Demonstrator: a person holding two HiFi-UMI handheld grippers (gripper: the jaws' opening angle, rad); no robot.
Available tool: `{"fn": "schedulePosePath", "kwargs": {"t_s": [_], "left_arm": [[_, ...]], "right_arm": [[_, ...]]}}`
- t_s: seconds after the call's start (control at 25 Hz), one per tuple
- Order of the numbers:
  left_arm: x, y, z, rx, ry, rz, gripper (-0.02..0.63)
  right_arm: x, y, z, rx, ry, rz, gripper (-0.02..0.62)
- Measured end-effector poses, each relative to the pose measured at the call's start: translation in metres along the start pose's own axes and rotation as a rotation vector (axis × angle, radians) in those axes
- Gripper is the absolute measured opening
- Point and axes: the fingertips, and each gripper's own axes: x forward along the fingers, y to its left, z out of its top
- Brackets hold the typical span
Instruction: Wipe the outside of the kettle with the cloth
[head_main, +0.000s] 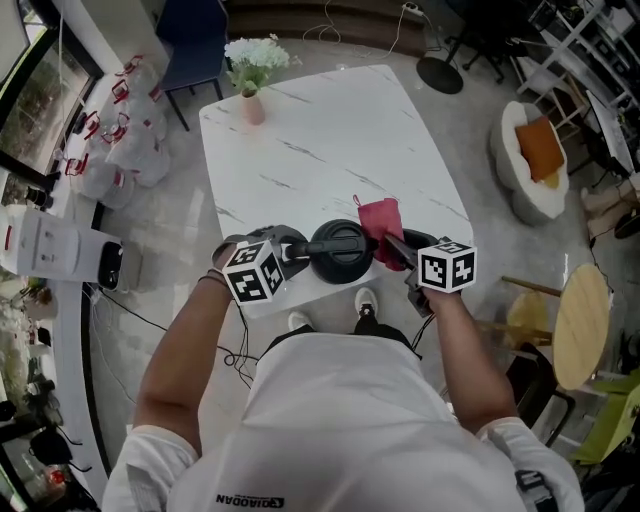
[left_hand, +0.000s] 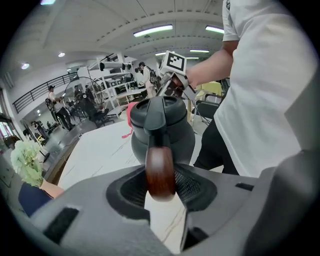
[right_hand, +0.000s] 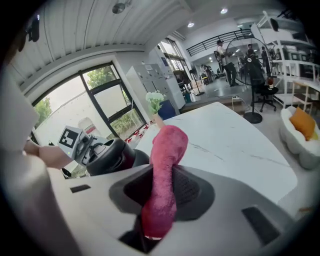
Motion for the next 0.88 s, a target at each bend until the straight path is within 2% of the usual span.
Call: {"fn": "schedulePosePath", "kwargs": {"t_s": [0.16, 0.28, 0.44, 0.6, 0.72, 0.8, 0.88], "left_arm": [[-0.008, 0.0, 0.003, -0.08, -0.077, 0.003, 0.176], [-0.025, 0.009, 0.007, -0.191, -0.161, 0.074, 0.2], [-0.046, 0.017, 0.016, -0.417, -0.309, 0.246, 0.238], [-0.063, 0.001, 0.007, -0.69, -0.439, 0.407, 0.236], [-0.065, -0.019, 0.009, -0.871, -0.523, 0.492, 0.186], [-0.057, -0.032, 0.016, -0.908, -0.519, 0.518, 0.139], [-0.049, -0.044, 0.019, -0.904, -0.461, 0.563, 0.119]], "right_arm": [[-0.005, -0.002, -0.01, 0.057, -0.041, -0.025, 0.101], [-0.008, -0.001, -0.012, 0.114, -0.074, -0.002, 0.101], [-0.019, -0.013, -0.023, 0.221, -0.091, 0.051, 0.101], [-0.027, -0.013, -0.031, 0.303, -0.083, 0.094, 0.101], [-0.041, -0.011, -0.033, 0.264, -0.08, 0.117, 0.101], [-0.052, -0.011, -0.031, 0.195, -0.086, 0.121, 0.101], [-0.064, -0.007, -0.03, 0.105, -0.098, 0.121, 0.101]]}}
